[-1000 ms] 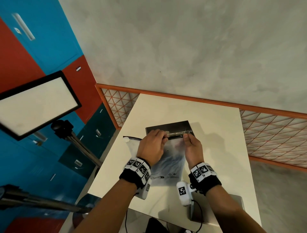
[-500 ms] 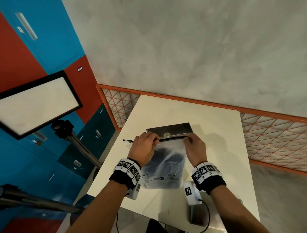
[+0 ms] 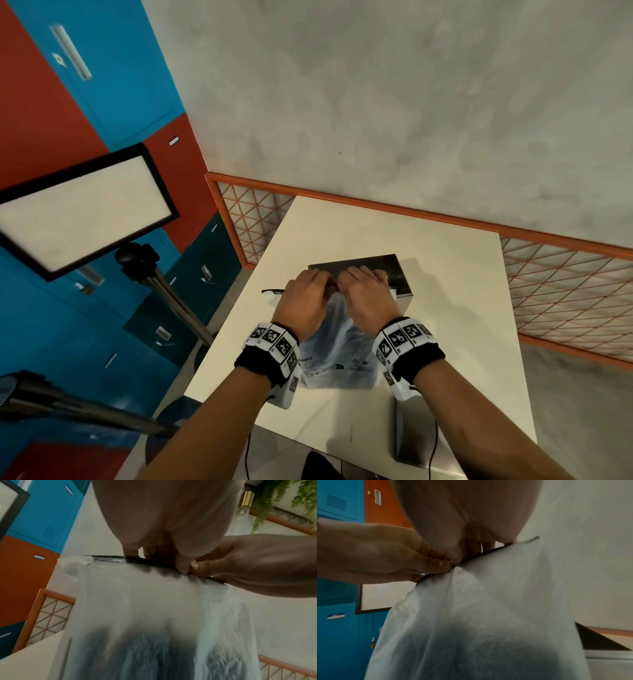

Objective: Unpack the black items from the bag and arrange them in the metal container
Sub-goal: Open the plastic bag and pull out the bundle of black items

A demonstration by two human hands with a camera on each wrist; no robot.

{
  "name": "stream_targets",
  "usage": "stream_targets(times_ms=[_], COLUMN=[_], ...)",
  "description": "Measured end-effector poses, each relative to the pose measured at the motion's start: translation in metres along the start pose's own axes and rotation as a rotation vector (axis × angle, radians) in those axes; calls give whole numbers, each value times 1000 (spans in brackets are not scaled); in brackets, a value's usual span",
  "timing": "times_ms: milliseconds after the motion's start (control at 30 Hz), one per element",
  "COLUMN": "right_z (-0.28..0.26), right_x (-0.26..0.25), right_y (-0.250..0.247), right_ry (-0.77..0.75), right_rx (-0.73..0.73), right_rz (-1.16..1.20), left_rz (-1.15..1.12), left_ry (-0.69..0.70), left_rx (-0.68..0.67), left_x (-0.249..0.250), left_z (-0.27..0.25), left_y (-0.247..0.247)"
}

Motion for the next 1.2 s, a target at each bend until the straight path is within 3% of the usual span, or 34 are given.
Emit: stream_targets(times_ms=[300,533,700,900,1200], right_z=[-9,-14,-7,-2,-11], right_x=[23,26,-28,-36,-28], right_y=[1,-5,5,11,9], right_ry=[92,141,-54,-37,-11], right_rx=[-23,13,-24,-60,-76], right_rz=[1,61,50,71,115], left_rz=[-22,-73,-97,-114,-190], left_ry=[-138,-140,-77,-78,-210], left_rx=[32,55,49,70,147], left_x=[-31,-43,-28,-28,-62], left_z=[-17,-29,-28,-35,-59], left_y=[-22,-32,-28,-36,-46])
Point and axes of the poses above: each hand's wrist, its own z-axis towards the middle knuckle, its own y-axis out of the palm, x = y × z, the point moved 10 cm from there along z, towards the middle knuckle, and after that the axes turned 5 degrees about -y, right-handed, at the moved point
